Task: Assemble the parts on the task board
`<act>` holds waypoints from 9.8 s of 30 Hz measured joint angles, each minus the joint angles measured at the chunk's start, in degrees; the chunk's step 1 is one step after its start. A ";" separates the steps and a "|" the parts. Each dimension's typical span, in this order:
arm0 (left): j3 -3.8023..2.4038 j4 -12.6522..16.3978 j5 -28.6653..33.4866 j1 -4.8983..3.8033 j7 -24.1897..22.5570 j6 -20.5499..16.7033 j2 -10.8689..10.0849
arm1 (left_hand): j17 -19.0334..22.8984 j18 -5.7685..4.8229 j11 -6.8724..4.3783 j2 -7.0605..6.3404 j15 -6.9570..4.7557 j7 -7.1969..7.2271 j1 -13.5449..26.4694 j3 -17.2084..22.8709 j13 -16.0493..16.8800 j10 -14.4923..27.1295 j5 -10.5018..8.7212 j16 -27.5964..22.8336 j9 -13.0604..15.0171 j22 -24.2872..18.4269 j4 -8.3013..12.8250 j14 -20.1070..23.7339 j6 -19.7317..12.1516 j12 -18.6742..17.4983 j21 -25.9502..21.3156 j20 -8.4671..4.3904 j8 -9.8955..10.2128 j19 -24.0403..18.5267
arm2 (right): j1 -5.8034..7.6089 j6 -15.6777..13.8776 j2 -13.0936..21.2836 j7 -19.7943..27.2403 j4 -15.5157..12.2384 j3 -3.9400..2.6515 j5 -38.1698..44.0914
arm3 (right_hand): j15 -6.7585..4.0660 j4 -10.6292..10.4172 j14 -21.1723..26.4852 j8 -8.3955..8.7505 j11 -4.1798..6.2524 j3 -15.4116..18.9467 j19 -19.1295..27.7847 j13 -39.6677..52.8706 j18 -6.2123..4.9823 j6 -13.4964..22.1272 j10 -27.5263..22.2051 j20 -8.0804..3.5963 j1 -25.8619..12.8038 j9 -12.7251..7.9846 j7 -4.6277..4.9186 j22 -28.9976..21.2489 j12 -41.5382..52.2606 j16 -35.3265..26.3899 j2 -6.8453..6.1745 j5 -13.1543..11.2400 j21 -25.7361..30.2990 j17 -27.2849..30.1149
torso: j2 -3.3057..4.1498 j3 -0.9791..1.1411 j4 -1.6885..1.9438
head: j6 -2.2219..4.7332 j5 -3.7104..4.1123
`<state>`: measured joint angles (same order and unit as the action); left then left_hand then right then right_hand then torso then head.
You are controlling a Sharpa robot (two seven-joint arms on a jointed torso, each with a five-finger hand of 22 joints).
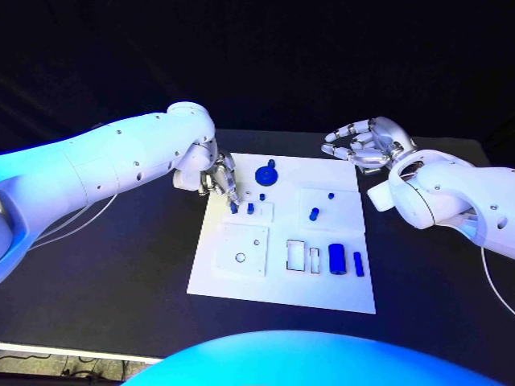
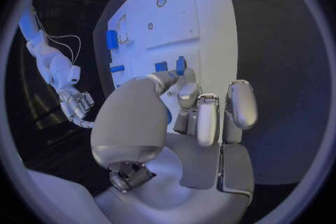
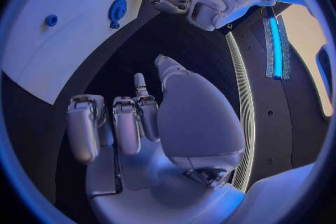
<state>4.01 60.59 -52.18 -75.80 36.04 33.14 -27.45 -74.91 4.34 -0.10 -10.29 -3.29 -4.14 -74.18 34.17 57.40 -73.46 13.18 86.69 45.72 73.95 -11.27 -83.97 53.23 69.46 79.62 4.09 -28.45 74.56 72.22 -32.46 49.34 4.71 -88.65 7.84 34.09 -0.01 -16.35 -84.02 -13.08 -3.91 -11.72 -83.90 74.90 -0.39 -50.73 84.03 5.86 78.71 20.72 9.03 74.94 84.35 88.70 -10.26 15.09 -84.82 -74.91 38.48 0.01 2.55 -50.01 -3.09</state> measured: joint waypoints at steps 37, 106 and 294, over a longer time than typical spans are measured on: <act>-0.41 23.02 0.82 3.15 -9.92 -31.86 -17.25 | 0.00 0.01 -0.30 -2.19 0.02 0.04 1.75 3.26 1.56 -2.75 2.88 0.45 2.32 0.99 -0.40 0.01 1.18 1.06 2.43 -0.49 -2.36 3.16 | 0.00 -0.04 0.97 0.10 -0.12 0.00 -0.01 | 0.00 0.00 0.00 0.00 0.00 0.00 0.00 0.00 0.00 0.00 0.00 0.00 -0.45 0.00 0.00 -0.03 0.00 0.00 0.00 0.00 0.00 -0.03 | -0.12 0.02 0.16 | 0.03 -0.18; 0.19 26.67 -17.34 9.60 -14.06 -43.56 -18.86 | -0.03 0.00 -0.72 -4.07 -0.38 0.57 3.18 4.60 2.86 -4.38 5.84 0.66 1.96 0.96 -0.64 0.02 2.92 1.78 3.36 -1.11 -2.41 4.58 | -0.45 -0.05 1.54 0.25 -0.22 0.00 -0.01 | 0.00 0.16 0.00 -0.22 0.00 -0.16 0.00 0.00 0.00 0.00 0.00 0.00 -0.45 -0.04 0.00 -0.01 0.00 0.00 -0.01 0.00 0.00 -0.04 | 0.03 0.05 -0.01 | 0.00 -0.52; 0.08 25.51 -9.74 9.71 -10.43 -39.70 -17.59 | 0.00 -0.90 -2.98 -6.25 -2.03 2.80 5.68 3.16 12.86 -9.51 13.83 1.12 4.48 0.95 -4.58 0.03 5.57 7.09 3.62 -0.95 -5.31 5.66 | -0.45 -0.12 1.98 0.25 -0.32 0.00 0.08 | 0.00 0.16 0.00 -0.45 0.00 -0.47 0.00 0.00 0.00 0.00 0.00 0.00 -0.68 -0.13 0.00 -0.03 0.00 0.00 0.23 0.00 0.00 -0.03 | 0.02 0.04 0.00 | 0.00 0.65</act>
<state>4.08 86.10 -61.93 -66.09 25.62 -6.55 -45.03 -74.90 3.44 -3.08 -16.54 -5.31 -1.34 -68.50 37.33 70.26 -82.97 27.02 87.80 50.20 74.90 -15.85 -83.94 58.81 76.55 83.23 3.14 -33.76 80.22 71.77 -32.58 51.32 4.96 -88.97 7.85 34.17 -0.01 -16.19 -84.02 -13.53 -3.91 -12.19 -83.90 74.90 -0.39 -50.73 84.03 5.86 78.03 20.59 9.04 74.92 84.35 88.70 -10.03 15.09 -84.82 -74.93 38.50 0.05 2.55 -50.01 -2.44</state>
